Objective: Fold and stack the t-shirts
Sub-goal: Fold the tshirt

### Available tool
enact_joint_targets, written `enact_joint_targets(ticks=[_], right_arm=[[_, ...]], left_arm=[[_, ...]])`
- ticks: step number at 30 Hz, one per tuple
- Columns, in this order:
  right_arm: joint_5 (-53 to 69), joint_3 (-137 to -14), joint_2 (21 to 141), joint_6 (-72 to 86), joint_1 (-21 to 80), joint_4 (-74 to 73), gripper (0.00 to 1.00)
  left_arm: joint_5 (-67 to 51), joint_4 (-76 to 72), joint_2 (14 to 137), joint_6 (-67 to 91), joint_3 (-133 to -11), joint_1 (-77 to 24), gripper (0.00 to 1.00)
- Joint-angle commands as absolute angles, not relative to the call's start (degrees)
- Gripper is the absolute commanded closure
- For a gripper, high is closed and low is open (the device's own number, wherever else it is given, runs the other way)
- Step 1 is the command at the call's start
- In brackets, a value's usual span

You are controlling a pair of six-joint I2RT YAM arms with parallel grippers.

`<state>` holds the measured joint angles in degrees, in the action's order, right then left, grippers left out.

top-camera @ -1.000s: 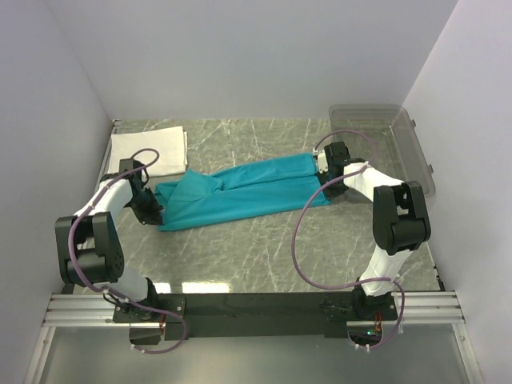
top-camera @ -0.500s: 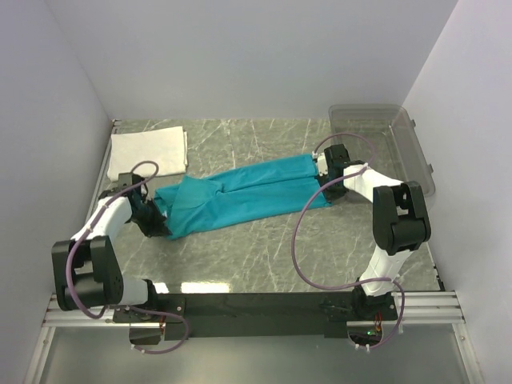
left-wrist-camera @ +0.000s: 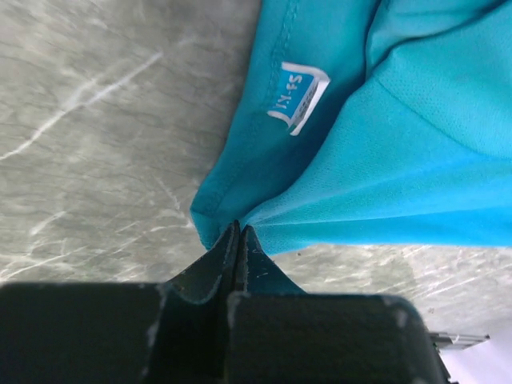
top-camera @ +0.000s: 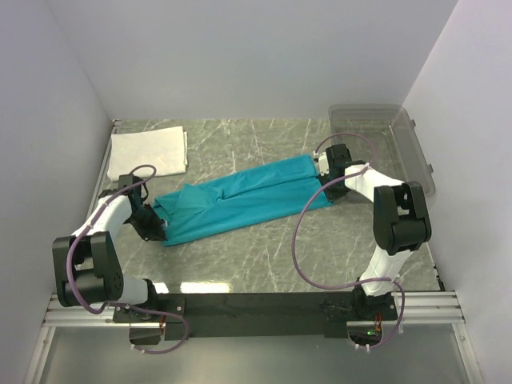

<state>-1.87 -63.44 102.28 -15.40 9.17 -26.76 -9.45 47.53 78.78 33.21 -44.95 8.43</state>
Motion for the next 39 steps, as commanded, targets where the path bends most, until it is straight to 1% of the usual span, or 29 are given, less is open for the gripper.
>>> enact_joint_targets(ticks=[1,11,15,16,17,18,19,20,21,22,24,25,27,28,31,36,39], right_arm=[[-2.37,-63.55,99.49,-17.66,7.82,-26.19,1.00],[-1.58,-64.34,100.72,-18.63,6.77,-26.45,1.00],[-1.50,-64.43,100.72,-19.68,6.68,-26.54,1.00],[-1.32,-64.34,100.46,-20.12,6.77,-26.54,0.97],[-0.54,-64.16,99.94,-20.47,6.68,-26.72,0.95],[-0.44,-63.90,99.76,-21.00,6.68,-26.81,0.92],[-0.18,-63.81,99.67,-21.27,6.68,-26.89,0.85],[-0.18,-63.72,99.15,-21.44,6.77,-26.98,0.81],[-0.18,-63.72,98.97,-21.71,6.59,-27.07,0.78],[-0.18,-63.63,98.27,-21.88,6.68,-27.33,0.72],[2.71,-63.55,97.21,-22.76,6.68,-27.60,0.65],[3.42,-63.54,96.16,-23.20,6.68,-27.95,0.58],[5.78,-63.90,95.37,-24.34,6.77,-28.56,0.52],[6.67,-64.24,95.19,-24.69,6.68,-29.43,0.47],[11.05,-65.91,94.75,-26.45,6.77,-31.37,0.44],[19.41,-68.81,95.88,-29.96,7.82,-35.67,0.41],[22.84,-70.40,97.82,-30.85,8.79,-38.49,0.41]], left_arm=[[-6.16,49.65,78.93,32.78,-47.11,8.88,0.99],[-11.07,51.59,79.53,32.17,-44.12,8.88,0.99],[-11.68,52.56,79.98,31.64,-44.82,8.96,0.99],[-12.91,52.82,80.15,31.12,-44.74,8.88,0.98],[-13.27,52.74,80.16,31.11,-44.48,8.88,0.89],[-13.45,52.91,79.90,31.20,-44.47,8.88,0.85],[-13.53,53.26,79.72,31.38,-44.39,8.88,0.83],[-13.27,53.61,79.11,31.55,-44.73,8.88,0.78],[-12.92,53.96,78.58,31.64,-45.17,8.88,0.77],[-12.31,55.01,77.10,32.08,-45.61,8.88,0.74],[-8.81,55.81,75.07,33.48,-48.07,8.96,0.63],[-7.40,55.98,73.06,34.18,-49.03,9.05,0.54],[-5.20,54.24,71.64,35.94,-51.15,9.49,0.48],[-5.45,53.01,71.28,36.21,-51.50,10.01,0.47],[-8.25,47.47,73.03,37.26,-51.94,11.60,0.47],[-13.35,37.03,79.53,39.72,-53.96,12.74,0.52],[-13.62,35.34,83.31,39.90,-56.59,12.74,0.55]])
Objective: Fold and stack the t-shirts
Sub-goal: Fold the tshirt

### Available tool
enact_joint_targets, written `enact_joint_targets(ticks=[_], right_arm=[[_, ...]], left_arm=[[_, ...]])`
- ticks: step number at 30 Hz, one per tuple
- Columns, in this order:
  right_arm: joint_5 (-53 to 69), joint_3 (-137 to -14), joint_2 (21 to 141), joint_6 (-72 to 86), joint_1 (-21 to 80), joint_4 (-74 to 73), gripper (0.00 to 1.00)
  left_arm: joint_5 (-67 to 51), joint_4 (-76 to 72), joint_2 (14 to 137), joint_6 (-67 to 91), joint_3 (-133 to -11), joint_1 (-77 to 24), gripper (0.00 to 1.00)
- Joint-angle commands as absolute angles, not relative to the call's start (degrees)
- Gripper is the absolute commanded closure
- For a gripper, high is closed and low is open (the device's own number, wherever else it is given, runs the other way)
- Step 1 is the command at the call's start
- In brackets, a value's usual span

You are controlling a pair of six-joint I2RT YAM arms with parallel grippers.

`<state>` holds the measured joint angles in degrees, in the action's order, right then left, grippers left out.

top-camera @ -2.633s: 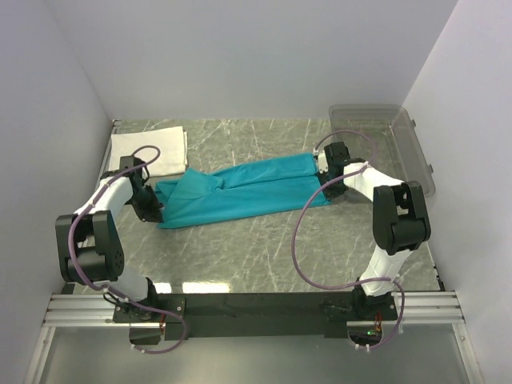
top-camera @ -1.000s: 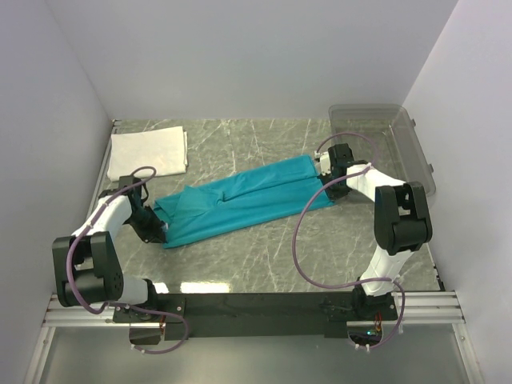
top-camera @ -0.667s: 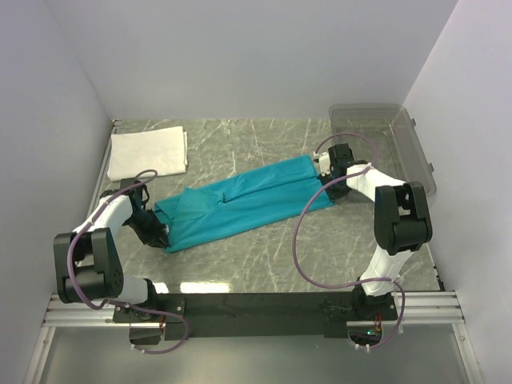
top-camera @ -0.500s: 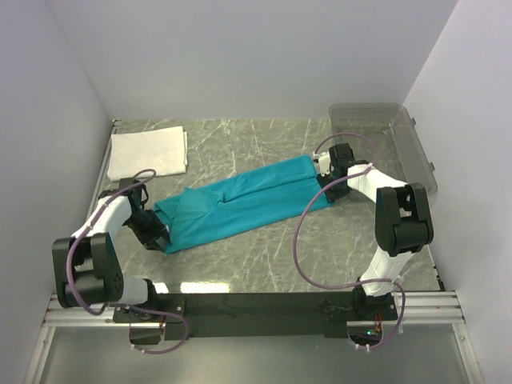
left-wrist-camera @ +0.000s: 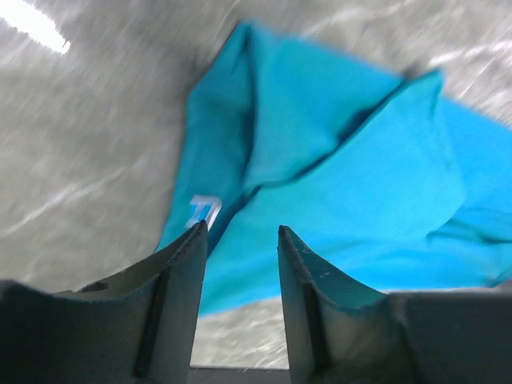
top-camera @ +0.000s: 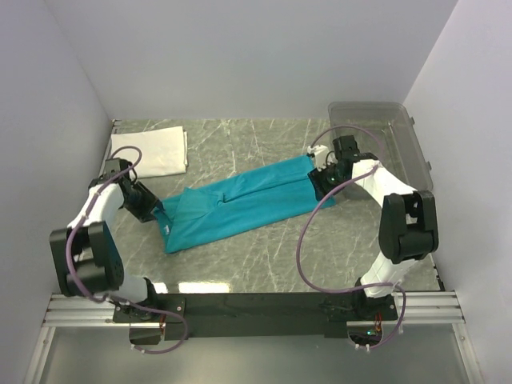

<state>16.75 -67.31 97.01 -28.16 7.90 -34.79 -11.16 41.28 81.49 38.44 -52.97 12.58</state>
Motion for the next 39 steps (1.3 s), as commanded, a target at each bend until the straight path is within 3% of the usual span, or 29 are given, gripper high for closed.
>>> enact_joint_targets(ticks=[1,11,19,39], right_arm=[[23.37,-70.57,98.43,-30.94,8.96,-38.50,0.41],[19.86,-68.29,98.70,-29.00,8.09,-35.59,0.41],[30.22,-67.06,96.86,-36.73,8.26,-41.39,0.41],[31.90,-68.20,96.50,-35.42,9.05,-41.39,0.41]], left_arm=[[-14.15,34.55,85.41,39.82,-57.30,12.92,0.57],[-11.96,34.01,91.93,39.11,-62.40,12.92,0.61],[-9.32,32.70,94.65,37.62,-63.28,13.01,0.64],[-6.24,33.49,99.66,34.89,-64.95,13.01,0.69]])
